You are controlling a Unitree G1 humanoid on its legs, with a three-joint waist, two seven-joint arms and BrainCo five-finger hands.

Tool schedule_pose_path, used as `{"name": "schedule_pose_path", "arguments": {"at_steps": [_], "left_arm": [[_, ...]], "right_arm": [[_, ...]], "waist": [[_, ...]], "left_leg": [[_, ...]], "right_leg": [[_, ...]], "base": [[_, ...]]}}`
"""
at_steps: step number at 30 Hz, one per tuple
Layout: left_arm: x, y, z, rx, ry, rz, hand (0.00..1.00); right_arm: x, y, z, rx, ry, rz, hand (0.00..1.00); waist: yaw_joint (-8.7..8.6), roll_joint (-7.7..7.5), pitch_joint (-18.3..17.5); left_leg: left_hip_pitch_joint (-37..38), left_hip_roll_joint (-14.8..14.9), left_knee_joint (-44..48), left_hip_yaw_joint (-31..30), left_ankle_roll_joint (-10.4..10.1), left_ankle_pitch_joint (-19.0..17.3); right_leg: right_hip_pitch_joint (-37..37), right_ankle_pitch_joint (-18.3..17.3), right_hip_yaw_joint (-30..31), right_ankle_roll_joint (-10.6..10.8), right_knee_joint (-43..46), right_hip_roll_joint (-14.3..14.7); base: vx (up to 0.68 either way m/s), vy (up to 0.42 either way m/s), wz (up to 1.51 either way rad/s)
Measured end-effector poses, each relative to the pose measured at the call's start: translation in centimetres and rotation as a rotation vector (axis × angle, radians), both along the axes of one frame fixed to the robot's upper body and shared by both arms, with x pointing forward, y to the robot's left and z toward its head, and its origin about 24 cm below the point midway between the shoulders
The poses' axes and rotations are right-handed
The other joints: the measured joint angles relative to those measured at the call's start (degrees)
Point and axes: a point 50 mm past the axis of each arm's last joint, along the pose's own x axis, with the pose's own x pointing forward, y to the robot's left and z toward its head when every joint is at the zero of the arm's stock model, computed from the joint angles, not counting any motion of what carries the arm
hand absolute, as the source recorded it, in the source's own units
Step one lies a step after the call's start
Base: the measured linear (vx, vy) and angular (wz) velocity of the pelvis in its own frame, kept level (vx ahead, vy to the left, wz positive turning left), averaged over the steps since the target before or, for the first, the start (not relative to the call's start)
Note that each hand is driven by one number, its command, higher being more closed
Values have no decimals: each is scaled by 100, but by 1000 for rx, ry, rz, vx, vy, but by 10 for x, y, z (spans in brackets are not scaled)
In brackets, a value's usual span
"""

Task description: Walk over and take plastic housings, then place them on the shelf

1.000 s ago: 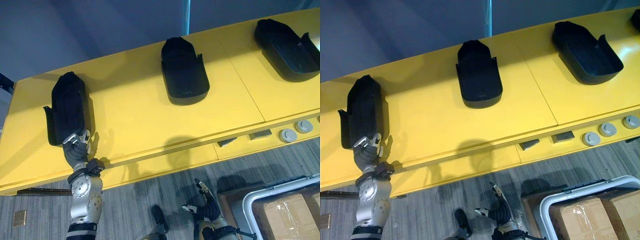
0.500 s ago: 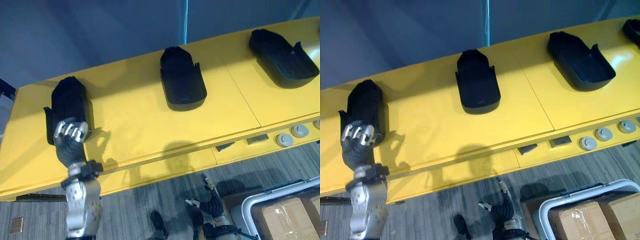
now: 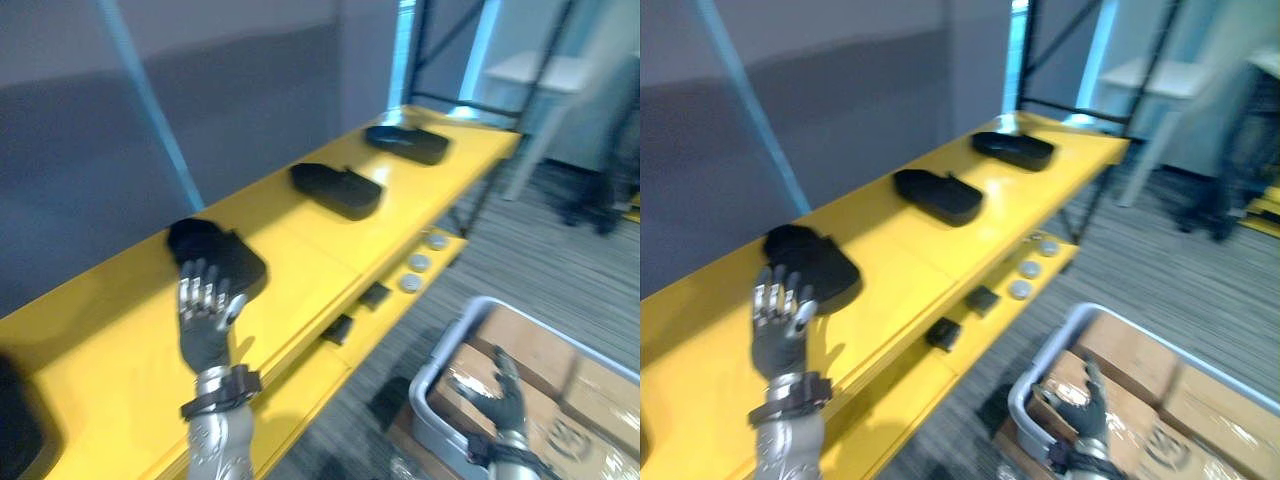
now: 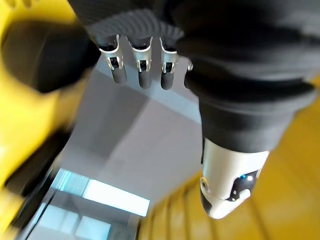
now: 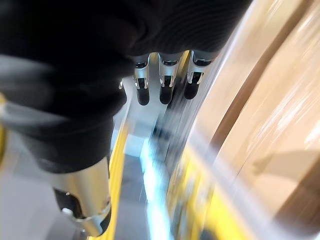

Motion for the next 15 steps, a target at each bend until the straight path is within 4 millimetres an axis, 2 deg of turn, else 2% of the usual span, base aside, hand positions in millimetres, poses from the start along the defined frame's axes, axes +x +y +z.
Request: {"name": "schedule_pose_path", "arguments": {"at_steps": [1, 2, 3, 4, 5, 6, 7, 8, 9, 10, 11, 12, 13, 14, 15], "left_arm": [[3, 2, -2, 8, 19, 20, 0], [5, 3, -1, 14, 25, 42, 0], [7, 7, 5, 27, 4, 73, 0], [7, 10, 6, 30, 0, 89, 0], [6, 15, 3, 19, 18, 119, 0], [3, 22, -1, 2, 39, 151, 0], [3, 24, -2, 0, 45, 163, 0], [2, 29, -3, -9, 49, 188, 0], [2, 30, -5, -4, 56, 194, 0], [3, 29, -8, -2, 66, 191, 0], [0, 28, -14, -10, 90, 193, 0], [-6, 31, -21, -17, 115, 213, 0], [-10, 35, -25, -13, 130, 233, 0], [-12, 38, -30, -27, 152, 256, 0], [-12, 40, -30, -28, 148, 265, 0]], "right_arm": [[-2, -3, 0, -2, -6, -11, 0], [-3, -7, 2, -10, -24, -19, 0], [2, -5, 6, -12, -53, -7, 0], [5, -3, 8, -9, -68, -2, 0], [12, 3, 10, 1, -91, 23, 0], [19, 11, 13, 3, -106, 57, 0], [23, 15, 15, 1, -116, 78, 0], [35, 22, 18, -4, -136, 115, 0], [44, 26, 17, 4, -142, 113, 0], [44, 26, 15, -2, -133, 112, 0], [42, 25, 10, -6, -112, 107, 0], [40, 24, 6, -13, -91, 105, 0], [40, 23, 5, -20, -87, 111, 0], [42, 19, 8, -38, -94, 122, 0], [41, 15, 9, -45, -98, 125, 0]], "waist": [[-73, -21, 13], [-118, 41, -10], [-108, -13, -42], [-86, -22, -42], [16, -34, -37], [112, -103, -53], [148, -137, -48], [235, 3, -110], [380, 161, -132], [342, 150, -136], [302, 121, -151], [348, 76, -202], [434, -28, -300], [439, 131, -331], [440, 165, -384]], "left_leg": [[114, 0, -103, 219, 23, 13], [148, 34, -310, 591, 156, 90], [148, 33, -554, 956, 274, 72], [146, 30, -624, 1128, 305, 55], [99, 38, -521, 1463, 332, 72], [30, -21, -263, 1660, 347, 70], [-25, -59, -180, 1679, 391, 82], [-200, -36, -430, 1402, 510, 14], [-184, 210, -544, 1771, 414, 153], [-174, 227, -550, 1816, 387, 196], [-118, 217, -579, 1885, 348, 226], [-29, 214, -609, 2065, 324, 233], [-53, 207, -609, 2220, 270, 243], [-164, 325, -660, 2233, 201, 338], [-209, 379, -767, 2215, 177, 468]], "right_leg": [[-3, 260, -315, -44, -176, -32], [-27, 602, -850, -10, -643, -95], [-288, 272, -1588, -204, -74, -265], [-394, 43, -1865, -365, 281, -396], [-428, -311, -2323, -626, 854, -701], [-426, -285, -2597, -698, 825, -820], [-388, -178, -2718, -758, 662, -756], [-236, 338, -2565, -577, -296, -393], [-240, -98, -2903, -979, 345, -491], [-217, -565, -3084, -954, 958, -721], [15, -942, -3272, -585, 1318, -1015], [517, -1233, -3300, -104, 867, -1287], [843, -1316, -3164, 35, 99, -1295], [1019, -958, -3126, -188, -615, -986], [1127, -720, -3113, -314, -1049, -805]], "base": [[-278, 141, -209], [-237, 97, -186], [-182, 72, -167], [-61, 35, -155], [-79, 8, -148], [-131, -11, -152], [-221, -55, -156], [-264, -71, -175], [-243, -75, -156], [-143, -57, -100], [-47, -78, -55], [-9, -99, -77], [11, -267, -85], [25, -265, -56], [38, -308, -37]]}}
